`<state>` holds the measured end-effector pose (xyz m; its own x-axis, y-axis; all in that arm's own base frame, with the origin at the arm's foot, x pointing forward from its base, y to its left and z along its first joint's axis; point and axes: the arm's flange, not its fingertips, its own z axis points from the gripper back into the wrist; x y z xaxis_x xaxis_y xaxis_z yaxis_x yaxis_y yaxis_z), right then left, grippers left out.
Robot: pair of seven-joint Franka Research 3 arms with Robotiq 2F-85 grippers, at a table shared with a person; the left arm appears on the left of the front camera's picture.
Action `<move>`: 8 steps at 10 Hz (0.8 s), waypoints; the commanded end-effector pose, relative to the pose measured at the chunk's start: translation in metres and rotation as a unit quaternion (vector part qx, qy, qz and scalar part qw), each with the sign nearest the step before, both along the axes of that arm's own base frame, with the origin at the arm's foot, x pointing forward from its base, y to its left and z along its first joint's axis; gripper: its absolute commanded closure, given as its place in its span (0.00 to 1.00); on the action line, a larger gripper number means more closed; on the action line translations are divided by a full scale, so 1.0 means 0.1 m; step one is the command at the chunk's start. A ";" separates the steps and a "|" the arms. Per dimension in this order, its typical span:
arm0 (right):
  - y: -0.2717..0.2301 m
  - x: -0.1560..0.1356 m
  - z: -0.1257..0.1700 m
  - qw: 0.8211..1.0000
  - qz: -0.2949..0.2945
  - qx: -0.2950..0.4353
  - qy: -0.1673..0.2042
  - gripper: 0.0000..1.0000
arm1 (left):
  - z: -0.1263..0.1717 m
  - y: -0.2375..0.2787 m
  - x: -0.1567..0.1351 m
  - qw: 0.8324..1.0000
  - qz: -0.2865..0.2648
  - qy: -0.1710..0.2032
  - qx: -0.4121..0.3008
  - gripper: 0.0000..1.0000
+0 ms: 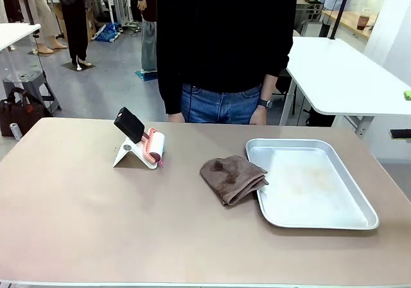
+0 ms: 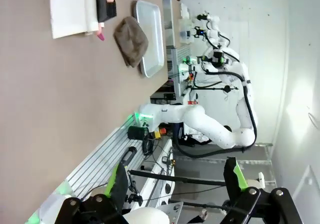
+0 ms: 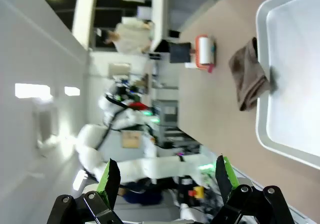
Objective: Clean the surface of the table.
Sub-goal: Return the Lint Roller and towel to their original positions.
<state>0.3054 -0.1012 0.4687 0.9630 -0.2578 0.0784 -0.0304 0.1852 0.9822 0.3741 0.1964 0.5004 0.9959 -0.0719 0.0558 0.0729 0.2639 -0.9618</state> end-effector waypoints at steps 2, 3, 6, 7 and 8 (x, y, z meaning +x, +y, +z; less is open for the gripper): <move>0.12 -0.05 0.09 0.999 0.016 -0.039 -0.015 0.00 | 0.00 0.00 0.00 1.000 0.000 0.000 0.000 0.00; 0.12 -0.05 0.09 0.999 0.016 -0.039 -0.015 0.00 | 0.00 0.00 0.00 1.000 0.000 0.000 0.000 0.00; 0.12 -0.05 0.09 0.999 0.016 -0.039 -0.015 0.00 | 0.00 0.00 0.00 1.000 0.000 0.000 0.000 0.00; 0.12 -0.05 0.09 0.999 0.016 -0.039 -0.015 0.00 | 0.00 0.00 0.00 1.000 0.000 0.000 0.000 0.00; 0.12 -0.05 0.09 0.999 0.016 -0.039 -0.015 0.00 | 0.00 0.00 0.00 1.000 0.000 0.000 0.000 0.00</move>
<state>0.3050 -0.0892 0.4783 0.9673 -0.2264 0.1146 -0.0543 0.2565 0.9650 0.3752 0.1972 0.4963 0.9947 -0.0766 0.0687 0.0859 0.2508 -0.9642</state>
